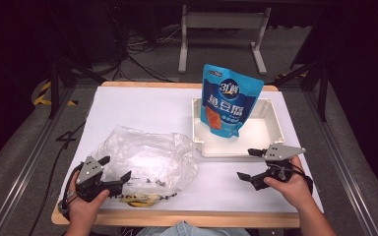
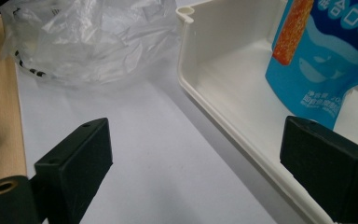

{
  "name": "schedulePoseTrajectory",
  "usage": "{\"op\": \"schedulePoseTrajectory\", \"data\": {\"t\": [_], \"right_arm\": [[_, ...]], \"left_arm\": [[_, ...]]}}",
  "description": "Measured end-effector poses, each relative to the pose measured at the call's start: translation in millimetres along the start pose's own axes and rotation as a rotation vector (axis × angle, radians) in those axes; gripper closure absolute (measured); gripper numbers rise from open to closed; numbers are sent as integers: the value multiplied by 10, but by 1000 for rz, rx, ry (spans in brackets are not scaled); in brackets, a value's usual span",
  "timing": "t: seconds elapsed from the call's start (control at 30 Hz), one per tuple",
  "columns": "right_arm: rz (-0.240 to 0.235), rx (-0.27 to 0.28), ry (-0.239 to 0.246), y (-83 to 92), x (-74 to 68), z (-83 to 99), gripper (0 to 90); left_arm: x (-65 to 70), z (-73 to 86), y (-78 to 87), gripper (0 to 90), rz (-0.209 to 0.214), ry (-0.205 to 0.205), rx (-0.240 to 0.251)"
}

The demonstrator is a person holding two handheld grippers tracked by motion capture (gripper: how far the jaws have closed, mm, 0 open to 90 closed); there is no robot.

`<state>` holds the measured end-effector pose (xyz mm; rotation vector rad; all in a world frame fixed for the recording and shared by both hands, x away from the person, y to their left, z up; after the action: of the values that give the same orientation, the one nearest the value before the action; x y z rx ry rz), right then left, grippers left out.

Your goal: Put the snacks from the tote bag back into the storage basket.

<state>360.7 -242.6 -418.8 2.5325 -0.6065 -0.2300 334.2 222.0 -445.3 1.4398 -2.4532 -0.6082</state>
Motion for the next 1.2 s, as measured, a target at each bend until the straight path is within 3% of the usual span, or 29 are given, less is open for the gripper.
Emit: {"op": "schedulePoseTrajectory", "data": {"t": [0.37,0.57,0.93,1.2], "right_arm": [[-8,-6,-21,-157,24,198,85],[5,-45,-51,-233,48,348,82],[8,-99,-73,-323,57,414,67],[45,-162,-85,-334,76,444,64]], "left_arm": [[-2,2,1,109,7,-2,-2],[-7,5,1,109,13,-2,-3],[-4,9,-4,109,18,-8,-7],[1,10,-7,108,20,-11,-10]]}}
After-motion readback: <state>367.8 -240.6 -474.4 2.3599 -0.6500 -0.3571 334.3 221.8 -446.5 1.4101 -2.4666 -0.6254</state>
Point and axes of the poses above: each handheld gripper's, and its own axes: y roughly backward along the jaws, z roughly out of its underside, x roughly to its right, the point moved 4 cm from there along -y, roughly forward along the jaws, and after that the axes turned 7 degrees about -z, right-handed, at the moved point
